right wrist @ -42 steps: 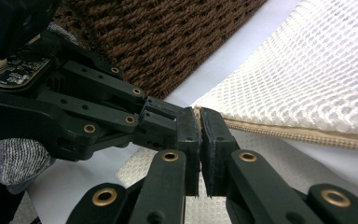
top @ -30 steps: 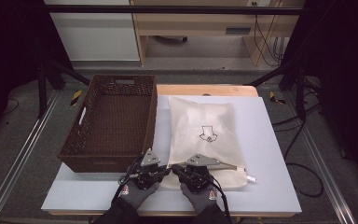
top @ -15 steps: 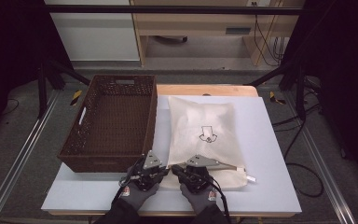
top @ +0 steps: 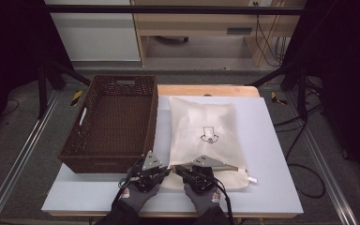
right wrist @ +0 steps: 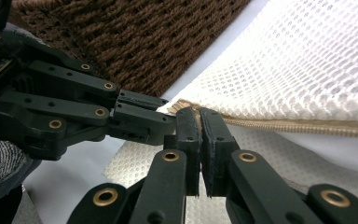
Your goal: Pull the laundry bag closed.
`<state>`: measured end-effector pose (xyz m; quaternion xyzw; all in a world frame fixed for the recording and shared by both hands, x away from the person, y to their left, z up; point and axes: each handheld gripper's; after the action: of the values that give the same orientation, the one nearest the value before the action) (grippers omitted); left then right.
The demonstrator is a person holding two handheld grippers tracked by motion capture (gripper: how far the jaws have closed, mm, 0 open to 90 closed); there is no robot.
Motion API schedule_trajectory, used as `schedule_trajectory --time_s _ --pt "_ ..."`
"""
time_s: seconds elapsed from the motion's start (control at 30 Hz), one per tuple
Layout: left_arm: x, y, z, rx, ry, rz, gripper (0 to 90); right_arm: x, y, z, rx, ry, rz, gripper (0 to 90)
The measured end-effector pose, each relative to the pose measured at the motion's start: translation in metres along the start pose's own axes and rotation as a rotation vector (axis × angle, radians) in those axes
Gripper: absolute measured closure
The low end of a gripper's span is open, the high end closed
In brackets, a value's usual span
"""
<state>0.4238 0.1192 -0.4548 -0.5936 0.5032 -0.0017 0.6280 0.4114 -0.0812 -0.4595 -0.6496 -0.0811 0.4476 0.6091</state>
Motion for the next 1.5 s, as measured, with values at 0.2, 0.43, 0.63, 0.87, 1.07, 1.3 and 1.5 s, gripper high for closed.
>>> schedule_trajectory --time_s 0.2,0.43,0.63,0.87,1.07,1.3,1.5 --pt "0.001 0.000 -0.001 0.002 0.001 0.005 84.9 -0.001 0.002 0.000 -0.005 0.011 -0.010 87.3" --pt "0.003 -0.004 0.005 -0.004 0.034 0.013 79.2 0.001 0.001 0.000 -0.031 -0.002 -0.012 87.3" --pt "0.003 -0.006 0.005 -0.020 0.021 0.007 79.3 0.004 0.001 0.001 -0.036 0.006 0.002 87.3" --pt "0.001 -0.003 0.003 -0.047 -0.019 -0.017 83.8 0.006 0.001 0.003 -0.029 0.012 0.006 87.3" --pt "0.000 0.000 0.003 -0.053 -0.035 -0.031 84.4 0.006 0.000 0.008 -0.015 0.030 -0.002 87.4" --pt "0.000 0.003 0.005 -0.043 -0.010 -0.029 84.1 0.005 0.002 0.006 0.009 0.034 -0.002 87.4" --pt "0.002 -0.001 0.010 -0.048 0.041 -0.008 77.7 0.005 0.003 0.003 0.001 0.014 0.004 87.3"
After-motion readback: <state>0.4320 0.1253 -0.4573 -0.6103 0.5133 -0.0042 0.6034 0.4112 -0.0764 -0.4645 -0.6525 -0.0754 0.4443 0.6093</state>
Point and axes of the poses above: each handheld gripper's, and its own axes: x roughly forward along the jaws, y roughly out of its underside, z roughly to its left, and after that the axes turned 11 degrees about -x, right-handed
